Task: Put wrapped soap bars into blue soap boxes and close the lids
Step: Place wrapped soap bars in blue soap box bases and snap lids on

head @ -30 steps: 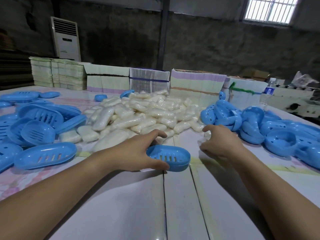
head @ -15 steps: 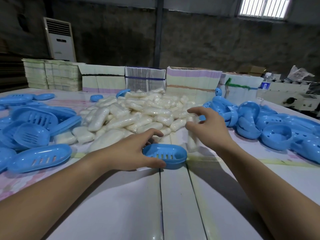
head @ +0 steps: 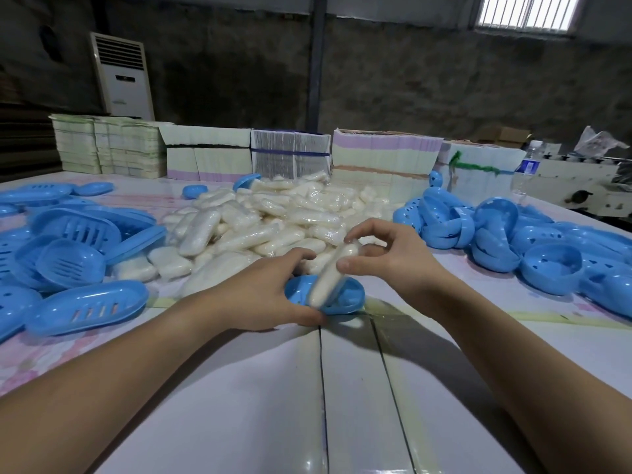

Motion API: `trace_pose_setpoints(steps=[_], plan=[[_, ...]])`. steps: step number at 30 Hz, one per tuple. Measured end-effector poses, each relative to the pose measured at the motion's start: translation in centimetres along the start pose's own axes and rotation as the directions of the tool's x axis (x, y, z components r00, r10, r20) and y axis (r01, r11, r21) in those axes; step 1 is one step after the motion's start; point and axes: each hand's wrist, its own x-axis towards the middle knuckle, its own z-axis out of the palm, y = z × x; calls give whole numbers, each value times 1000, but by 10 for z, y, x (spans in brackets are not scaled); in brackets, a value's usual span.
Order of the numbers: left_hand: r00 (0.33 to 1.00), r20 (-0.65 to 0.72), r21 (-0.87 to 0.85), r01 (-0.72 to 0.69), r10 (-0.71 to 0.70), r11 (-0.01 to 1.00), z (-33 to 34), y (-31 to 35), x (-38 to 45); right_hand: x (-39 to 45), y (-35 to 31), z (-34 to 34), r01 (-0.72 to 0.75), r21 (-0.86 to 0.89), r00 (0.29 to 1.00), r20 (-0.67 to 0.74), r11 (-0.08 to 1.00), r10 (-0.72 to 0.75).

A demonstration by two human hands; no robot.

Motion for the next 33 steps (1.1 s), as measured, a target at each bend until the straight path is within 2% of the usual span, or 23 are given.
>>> trace_pose_setpoints(steps=[4,7,14,19,22,29,33], plan=[[1000,-11,12,2,-2,1000,0,-1,0,-2,6,5,5,-6,999,-32,1000,-5],[1000,-22,16,2,-1,1000,1,-2,0,-3,8,12,12,-60,1000,-2,998,-12],[1000,-27,25,-3,4,1000,0,-3,2,-3,4,9,151,-253,988,70,956,-137],[1000,-18,39,-14,15,999,-1,-3,1,2,3,-8,120,-466,975,221,877,-16],[1000,-14,43,-14,14,999,-1,-3,2,3,0,-19,102,-560,969,242,822,44],[1000,-18,1,-1,1,1000,0,0,0,3,6,-16,43,-489,980,189,871,58],[1000,-12,-55,21,-22,998,1,3,-1,3,9,-11,18,-509,986,151,860,69]])
